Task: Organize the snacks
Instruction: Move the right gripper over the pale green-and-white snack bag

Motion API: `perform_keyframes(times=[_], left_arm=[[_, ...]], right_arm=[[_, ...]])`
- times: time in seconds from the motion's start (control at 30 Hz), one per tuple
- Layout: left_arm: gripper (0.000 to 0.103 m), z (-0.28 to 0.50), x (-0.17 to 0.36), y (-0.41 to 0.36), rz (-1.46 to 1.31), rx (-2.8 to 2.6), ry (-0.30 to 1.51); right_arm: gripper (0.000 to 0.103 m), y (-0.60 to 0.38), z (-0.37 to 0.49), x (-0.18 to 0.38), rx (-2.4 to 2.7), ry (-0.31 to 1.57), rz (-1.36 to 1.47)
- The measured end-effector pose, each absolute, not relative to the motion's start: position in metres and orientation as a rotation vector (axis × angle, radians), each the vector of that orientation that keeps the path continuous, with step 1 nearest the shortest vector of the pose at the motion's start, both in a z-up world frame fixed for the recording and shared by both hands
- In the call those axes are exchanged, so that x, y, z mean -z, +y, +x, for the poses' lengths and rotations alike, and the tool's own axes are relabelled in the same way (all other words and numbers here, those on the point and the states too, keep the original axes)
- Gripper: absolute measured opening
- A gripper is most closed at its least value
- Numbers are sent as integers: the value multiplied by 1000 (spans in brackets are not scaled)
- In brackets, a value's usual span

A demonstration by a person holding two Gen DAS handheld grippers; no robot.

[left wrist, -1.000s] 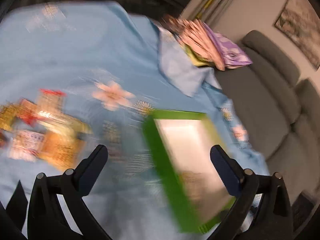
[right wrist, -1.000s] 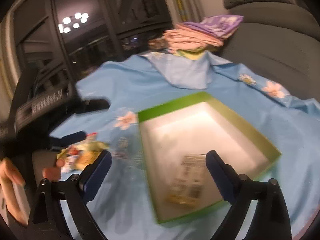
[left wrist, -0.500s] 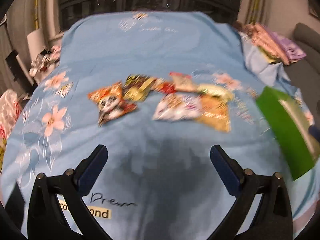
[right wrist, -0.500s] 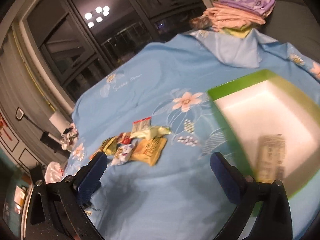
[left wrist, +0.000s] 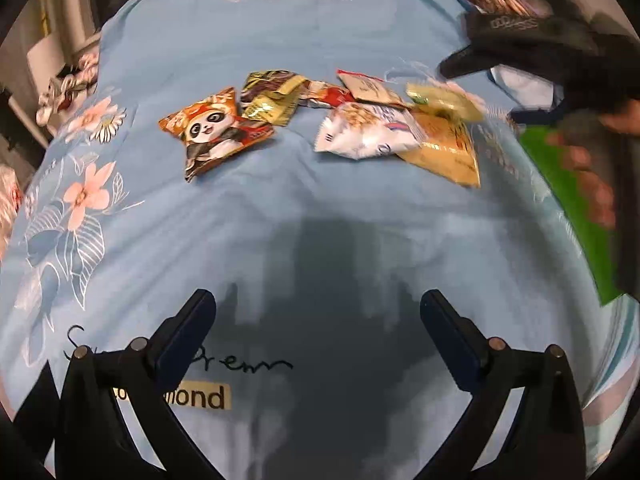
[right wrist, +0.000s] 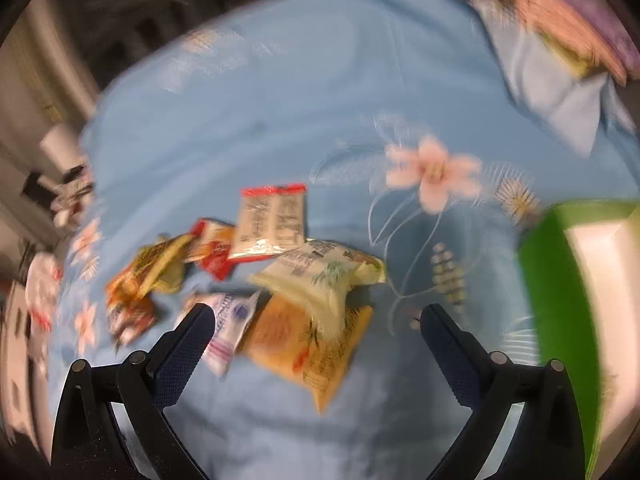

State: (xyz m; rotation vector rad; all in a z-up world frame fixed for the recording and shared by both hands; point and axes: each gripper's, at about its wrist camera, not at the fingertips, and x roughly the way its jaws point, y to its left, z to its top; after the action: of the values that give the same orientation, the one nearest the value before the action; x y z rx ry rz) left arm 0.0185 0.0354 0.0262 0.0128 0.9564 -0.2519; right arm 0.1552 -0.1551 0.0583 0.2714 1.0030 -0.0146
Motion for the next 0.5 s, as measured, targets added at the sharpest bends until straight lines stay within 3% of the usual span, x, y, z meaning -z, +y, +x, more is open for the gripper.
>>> perform_keyframes(times=[0.1, 0.17, 0.23, 0.27, 0.3, 0.5], left_arm=[[103, 23, -23, 44, -34, 226, 985], [103, 30, -21, 49, -57, 209, 997], [103, 34, -21, 51, -57, 226, 996], [103, 35, -19, 51, -50, 214, 1003], [103, 36, -17, 52, -45, 194, 1011], [103, 28, -17, 55, -94, 228, 1019]], right_arm=[[101, -162, 189, -26, 62, 1136, 376], [90, -167, 200, -7, 104, 1151, 464], [64, -162, 197, -9, 150, 1094, 397], [32, -158, 195, -10, 161, 1087, 351], [22, -157, 191, -11, 135, 1089, 359], [11, -159, 126, -39, -70, 968, 405]])
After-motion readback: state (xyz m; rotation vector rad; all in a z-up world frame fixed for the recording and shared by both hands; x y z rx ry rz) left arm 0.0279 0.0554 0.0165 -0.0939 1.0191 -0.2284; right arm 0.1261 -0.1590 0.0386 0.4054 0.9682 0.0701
